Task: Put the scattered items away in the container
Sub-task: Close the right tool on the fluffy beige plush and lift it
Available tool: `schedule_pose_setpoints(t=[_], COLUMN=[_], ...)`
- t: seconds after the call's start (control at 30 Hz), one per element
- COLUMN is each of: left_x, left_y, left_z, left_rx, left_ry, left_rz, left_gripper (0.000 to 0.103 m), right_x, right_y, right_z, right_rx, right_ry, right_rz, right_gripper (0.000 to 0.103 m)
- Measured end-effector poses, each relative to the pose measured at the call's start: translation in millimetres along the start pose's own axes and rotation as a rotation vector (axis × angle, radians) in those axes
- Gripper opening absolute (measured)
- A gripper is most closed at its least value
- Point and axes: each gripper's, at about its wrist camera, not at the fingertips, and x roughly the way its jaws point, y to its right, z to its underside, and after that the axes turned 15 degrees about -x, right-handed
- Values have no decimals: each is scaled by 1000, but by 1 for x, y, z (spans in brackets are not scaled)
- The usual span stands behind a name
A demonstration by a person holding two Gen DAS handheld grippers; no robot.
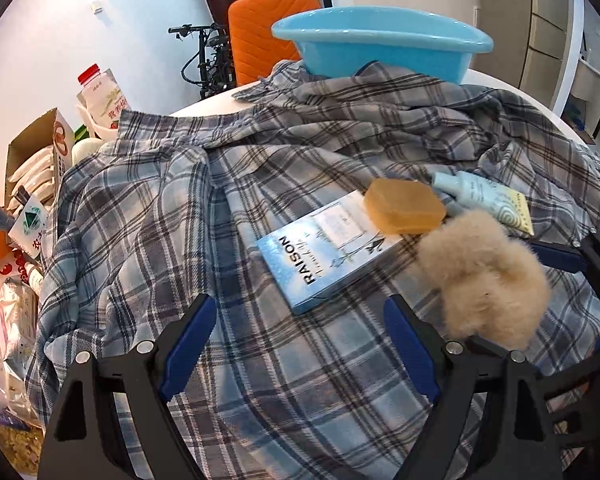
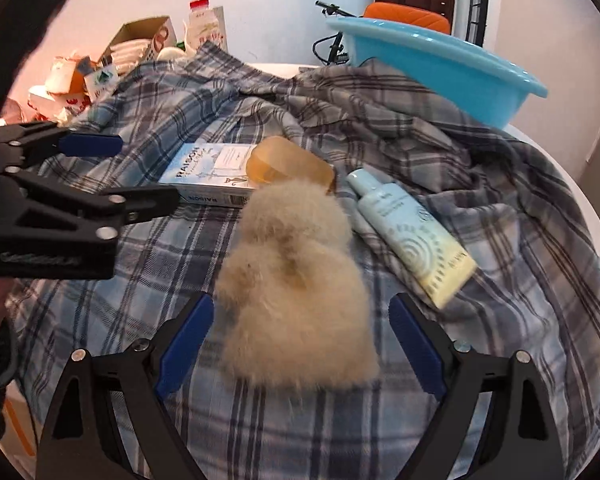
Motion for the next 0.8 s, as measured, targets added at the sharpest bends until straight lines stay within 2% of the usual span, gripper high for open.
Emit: schedule_pose_setpoints(t=[0.17, 0.27, 0.3, 0.33, 0.37, 0.4, 0.43, 0.5, 0.6, 0.73, 0.8], left_x=[5, 6, 6, 6, 6, 6, 6, 6, 7, 13, 16], left_y=[0, 4, 5, 5, 5, 5, 5, 6, 6, 11, 18], left_z=[-4, -6, -6, -6, -6, -6, -6, -6, -6, -10, -11], left_rx=[0, 19, 21, 18, 19, 21, 21, 24, 24, 36, 51], left_ry=[-15, -10, -8, -8, -13, -15, -16, -18, -21, -41, -50], left_rz=[14, 12, 11, 12, 15, 17, 18, 13, 18, 30, 40], left_gripper=[87, 87, 87, 87, 87, 87, 87, 87, 87, 87, 87], right_x=[11, 10, 9, 9, 7, 7, 6, 0, -24, -58, -68], right_y=[-3, 0, 2, 3, 3, 3, 3, 6, 16, 27, 36], right_z=[0, 3, 4, 5, 5, 5, 5, 7, 17, 34, 42], right_rx=[-14, 8, 12, 15, 16, 14, 12, 20, 70, 77, 100], right_ry=[-29, -8, 1, 14, 21, 23, 24, 35, 75, 108, 112], right_rz=[19, -2, -1, -4, 3, 14, 14, 4, -16, 58, 67], right_gripper=[89, 89, 83, 65, 58, 47, 41, 35, 35, 35, 35])
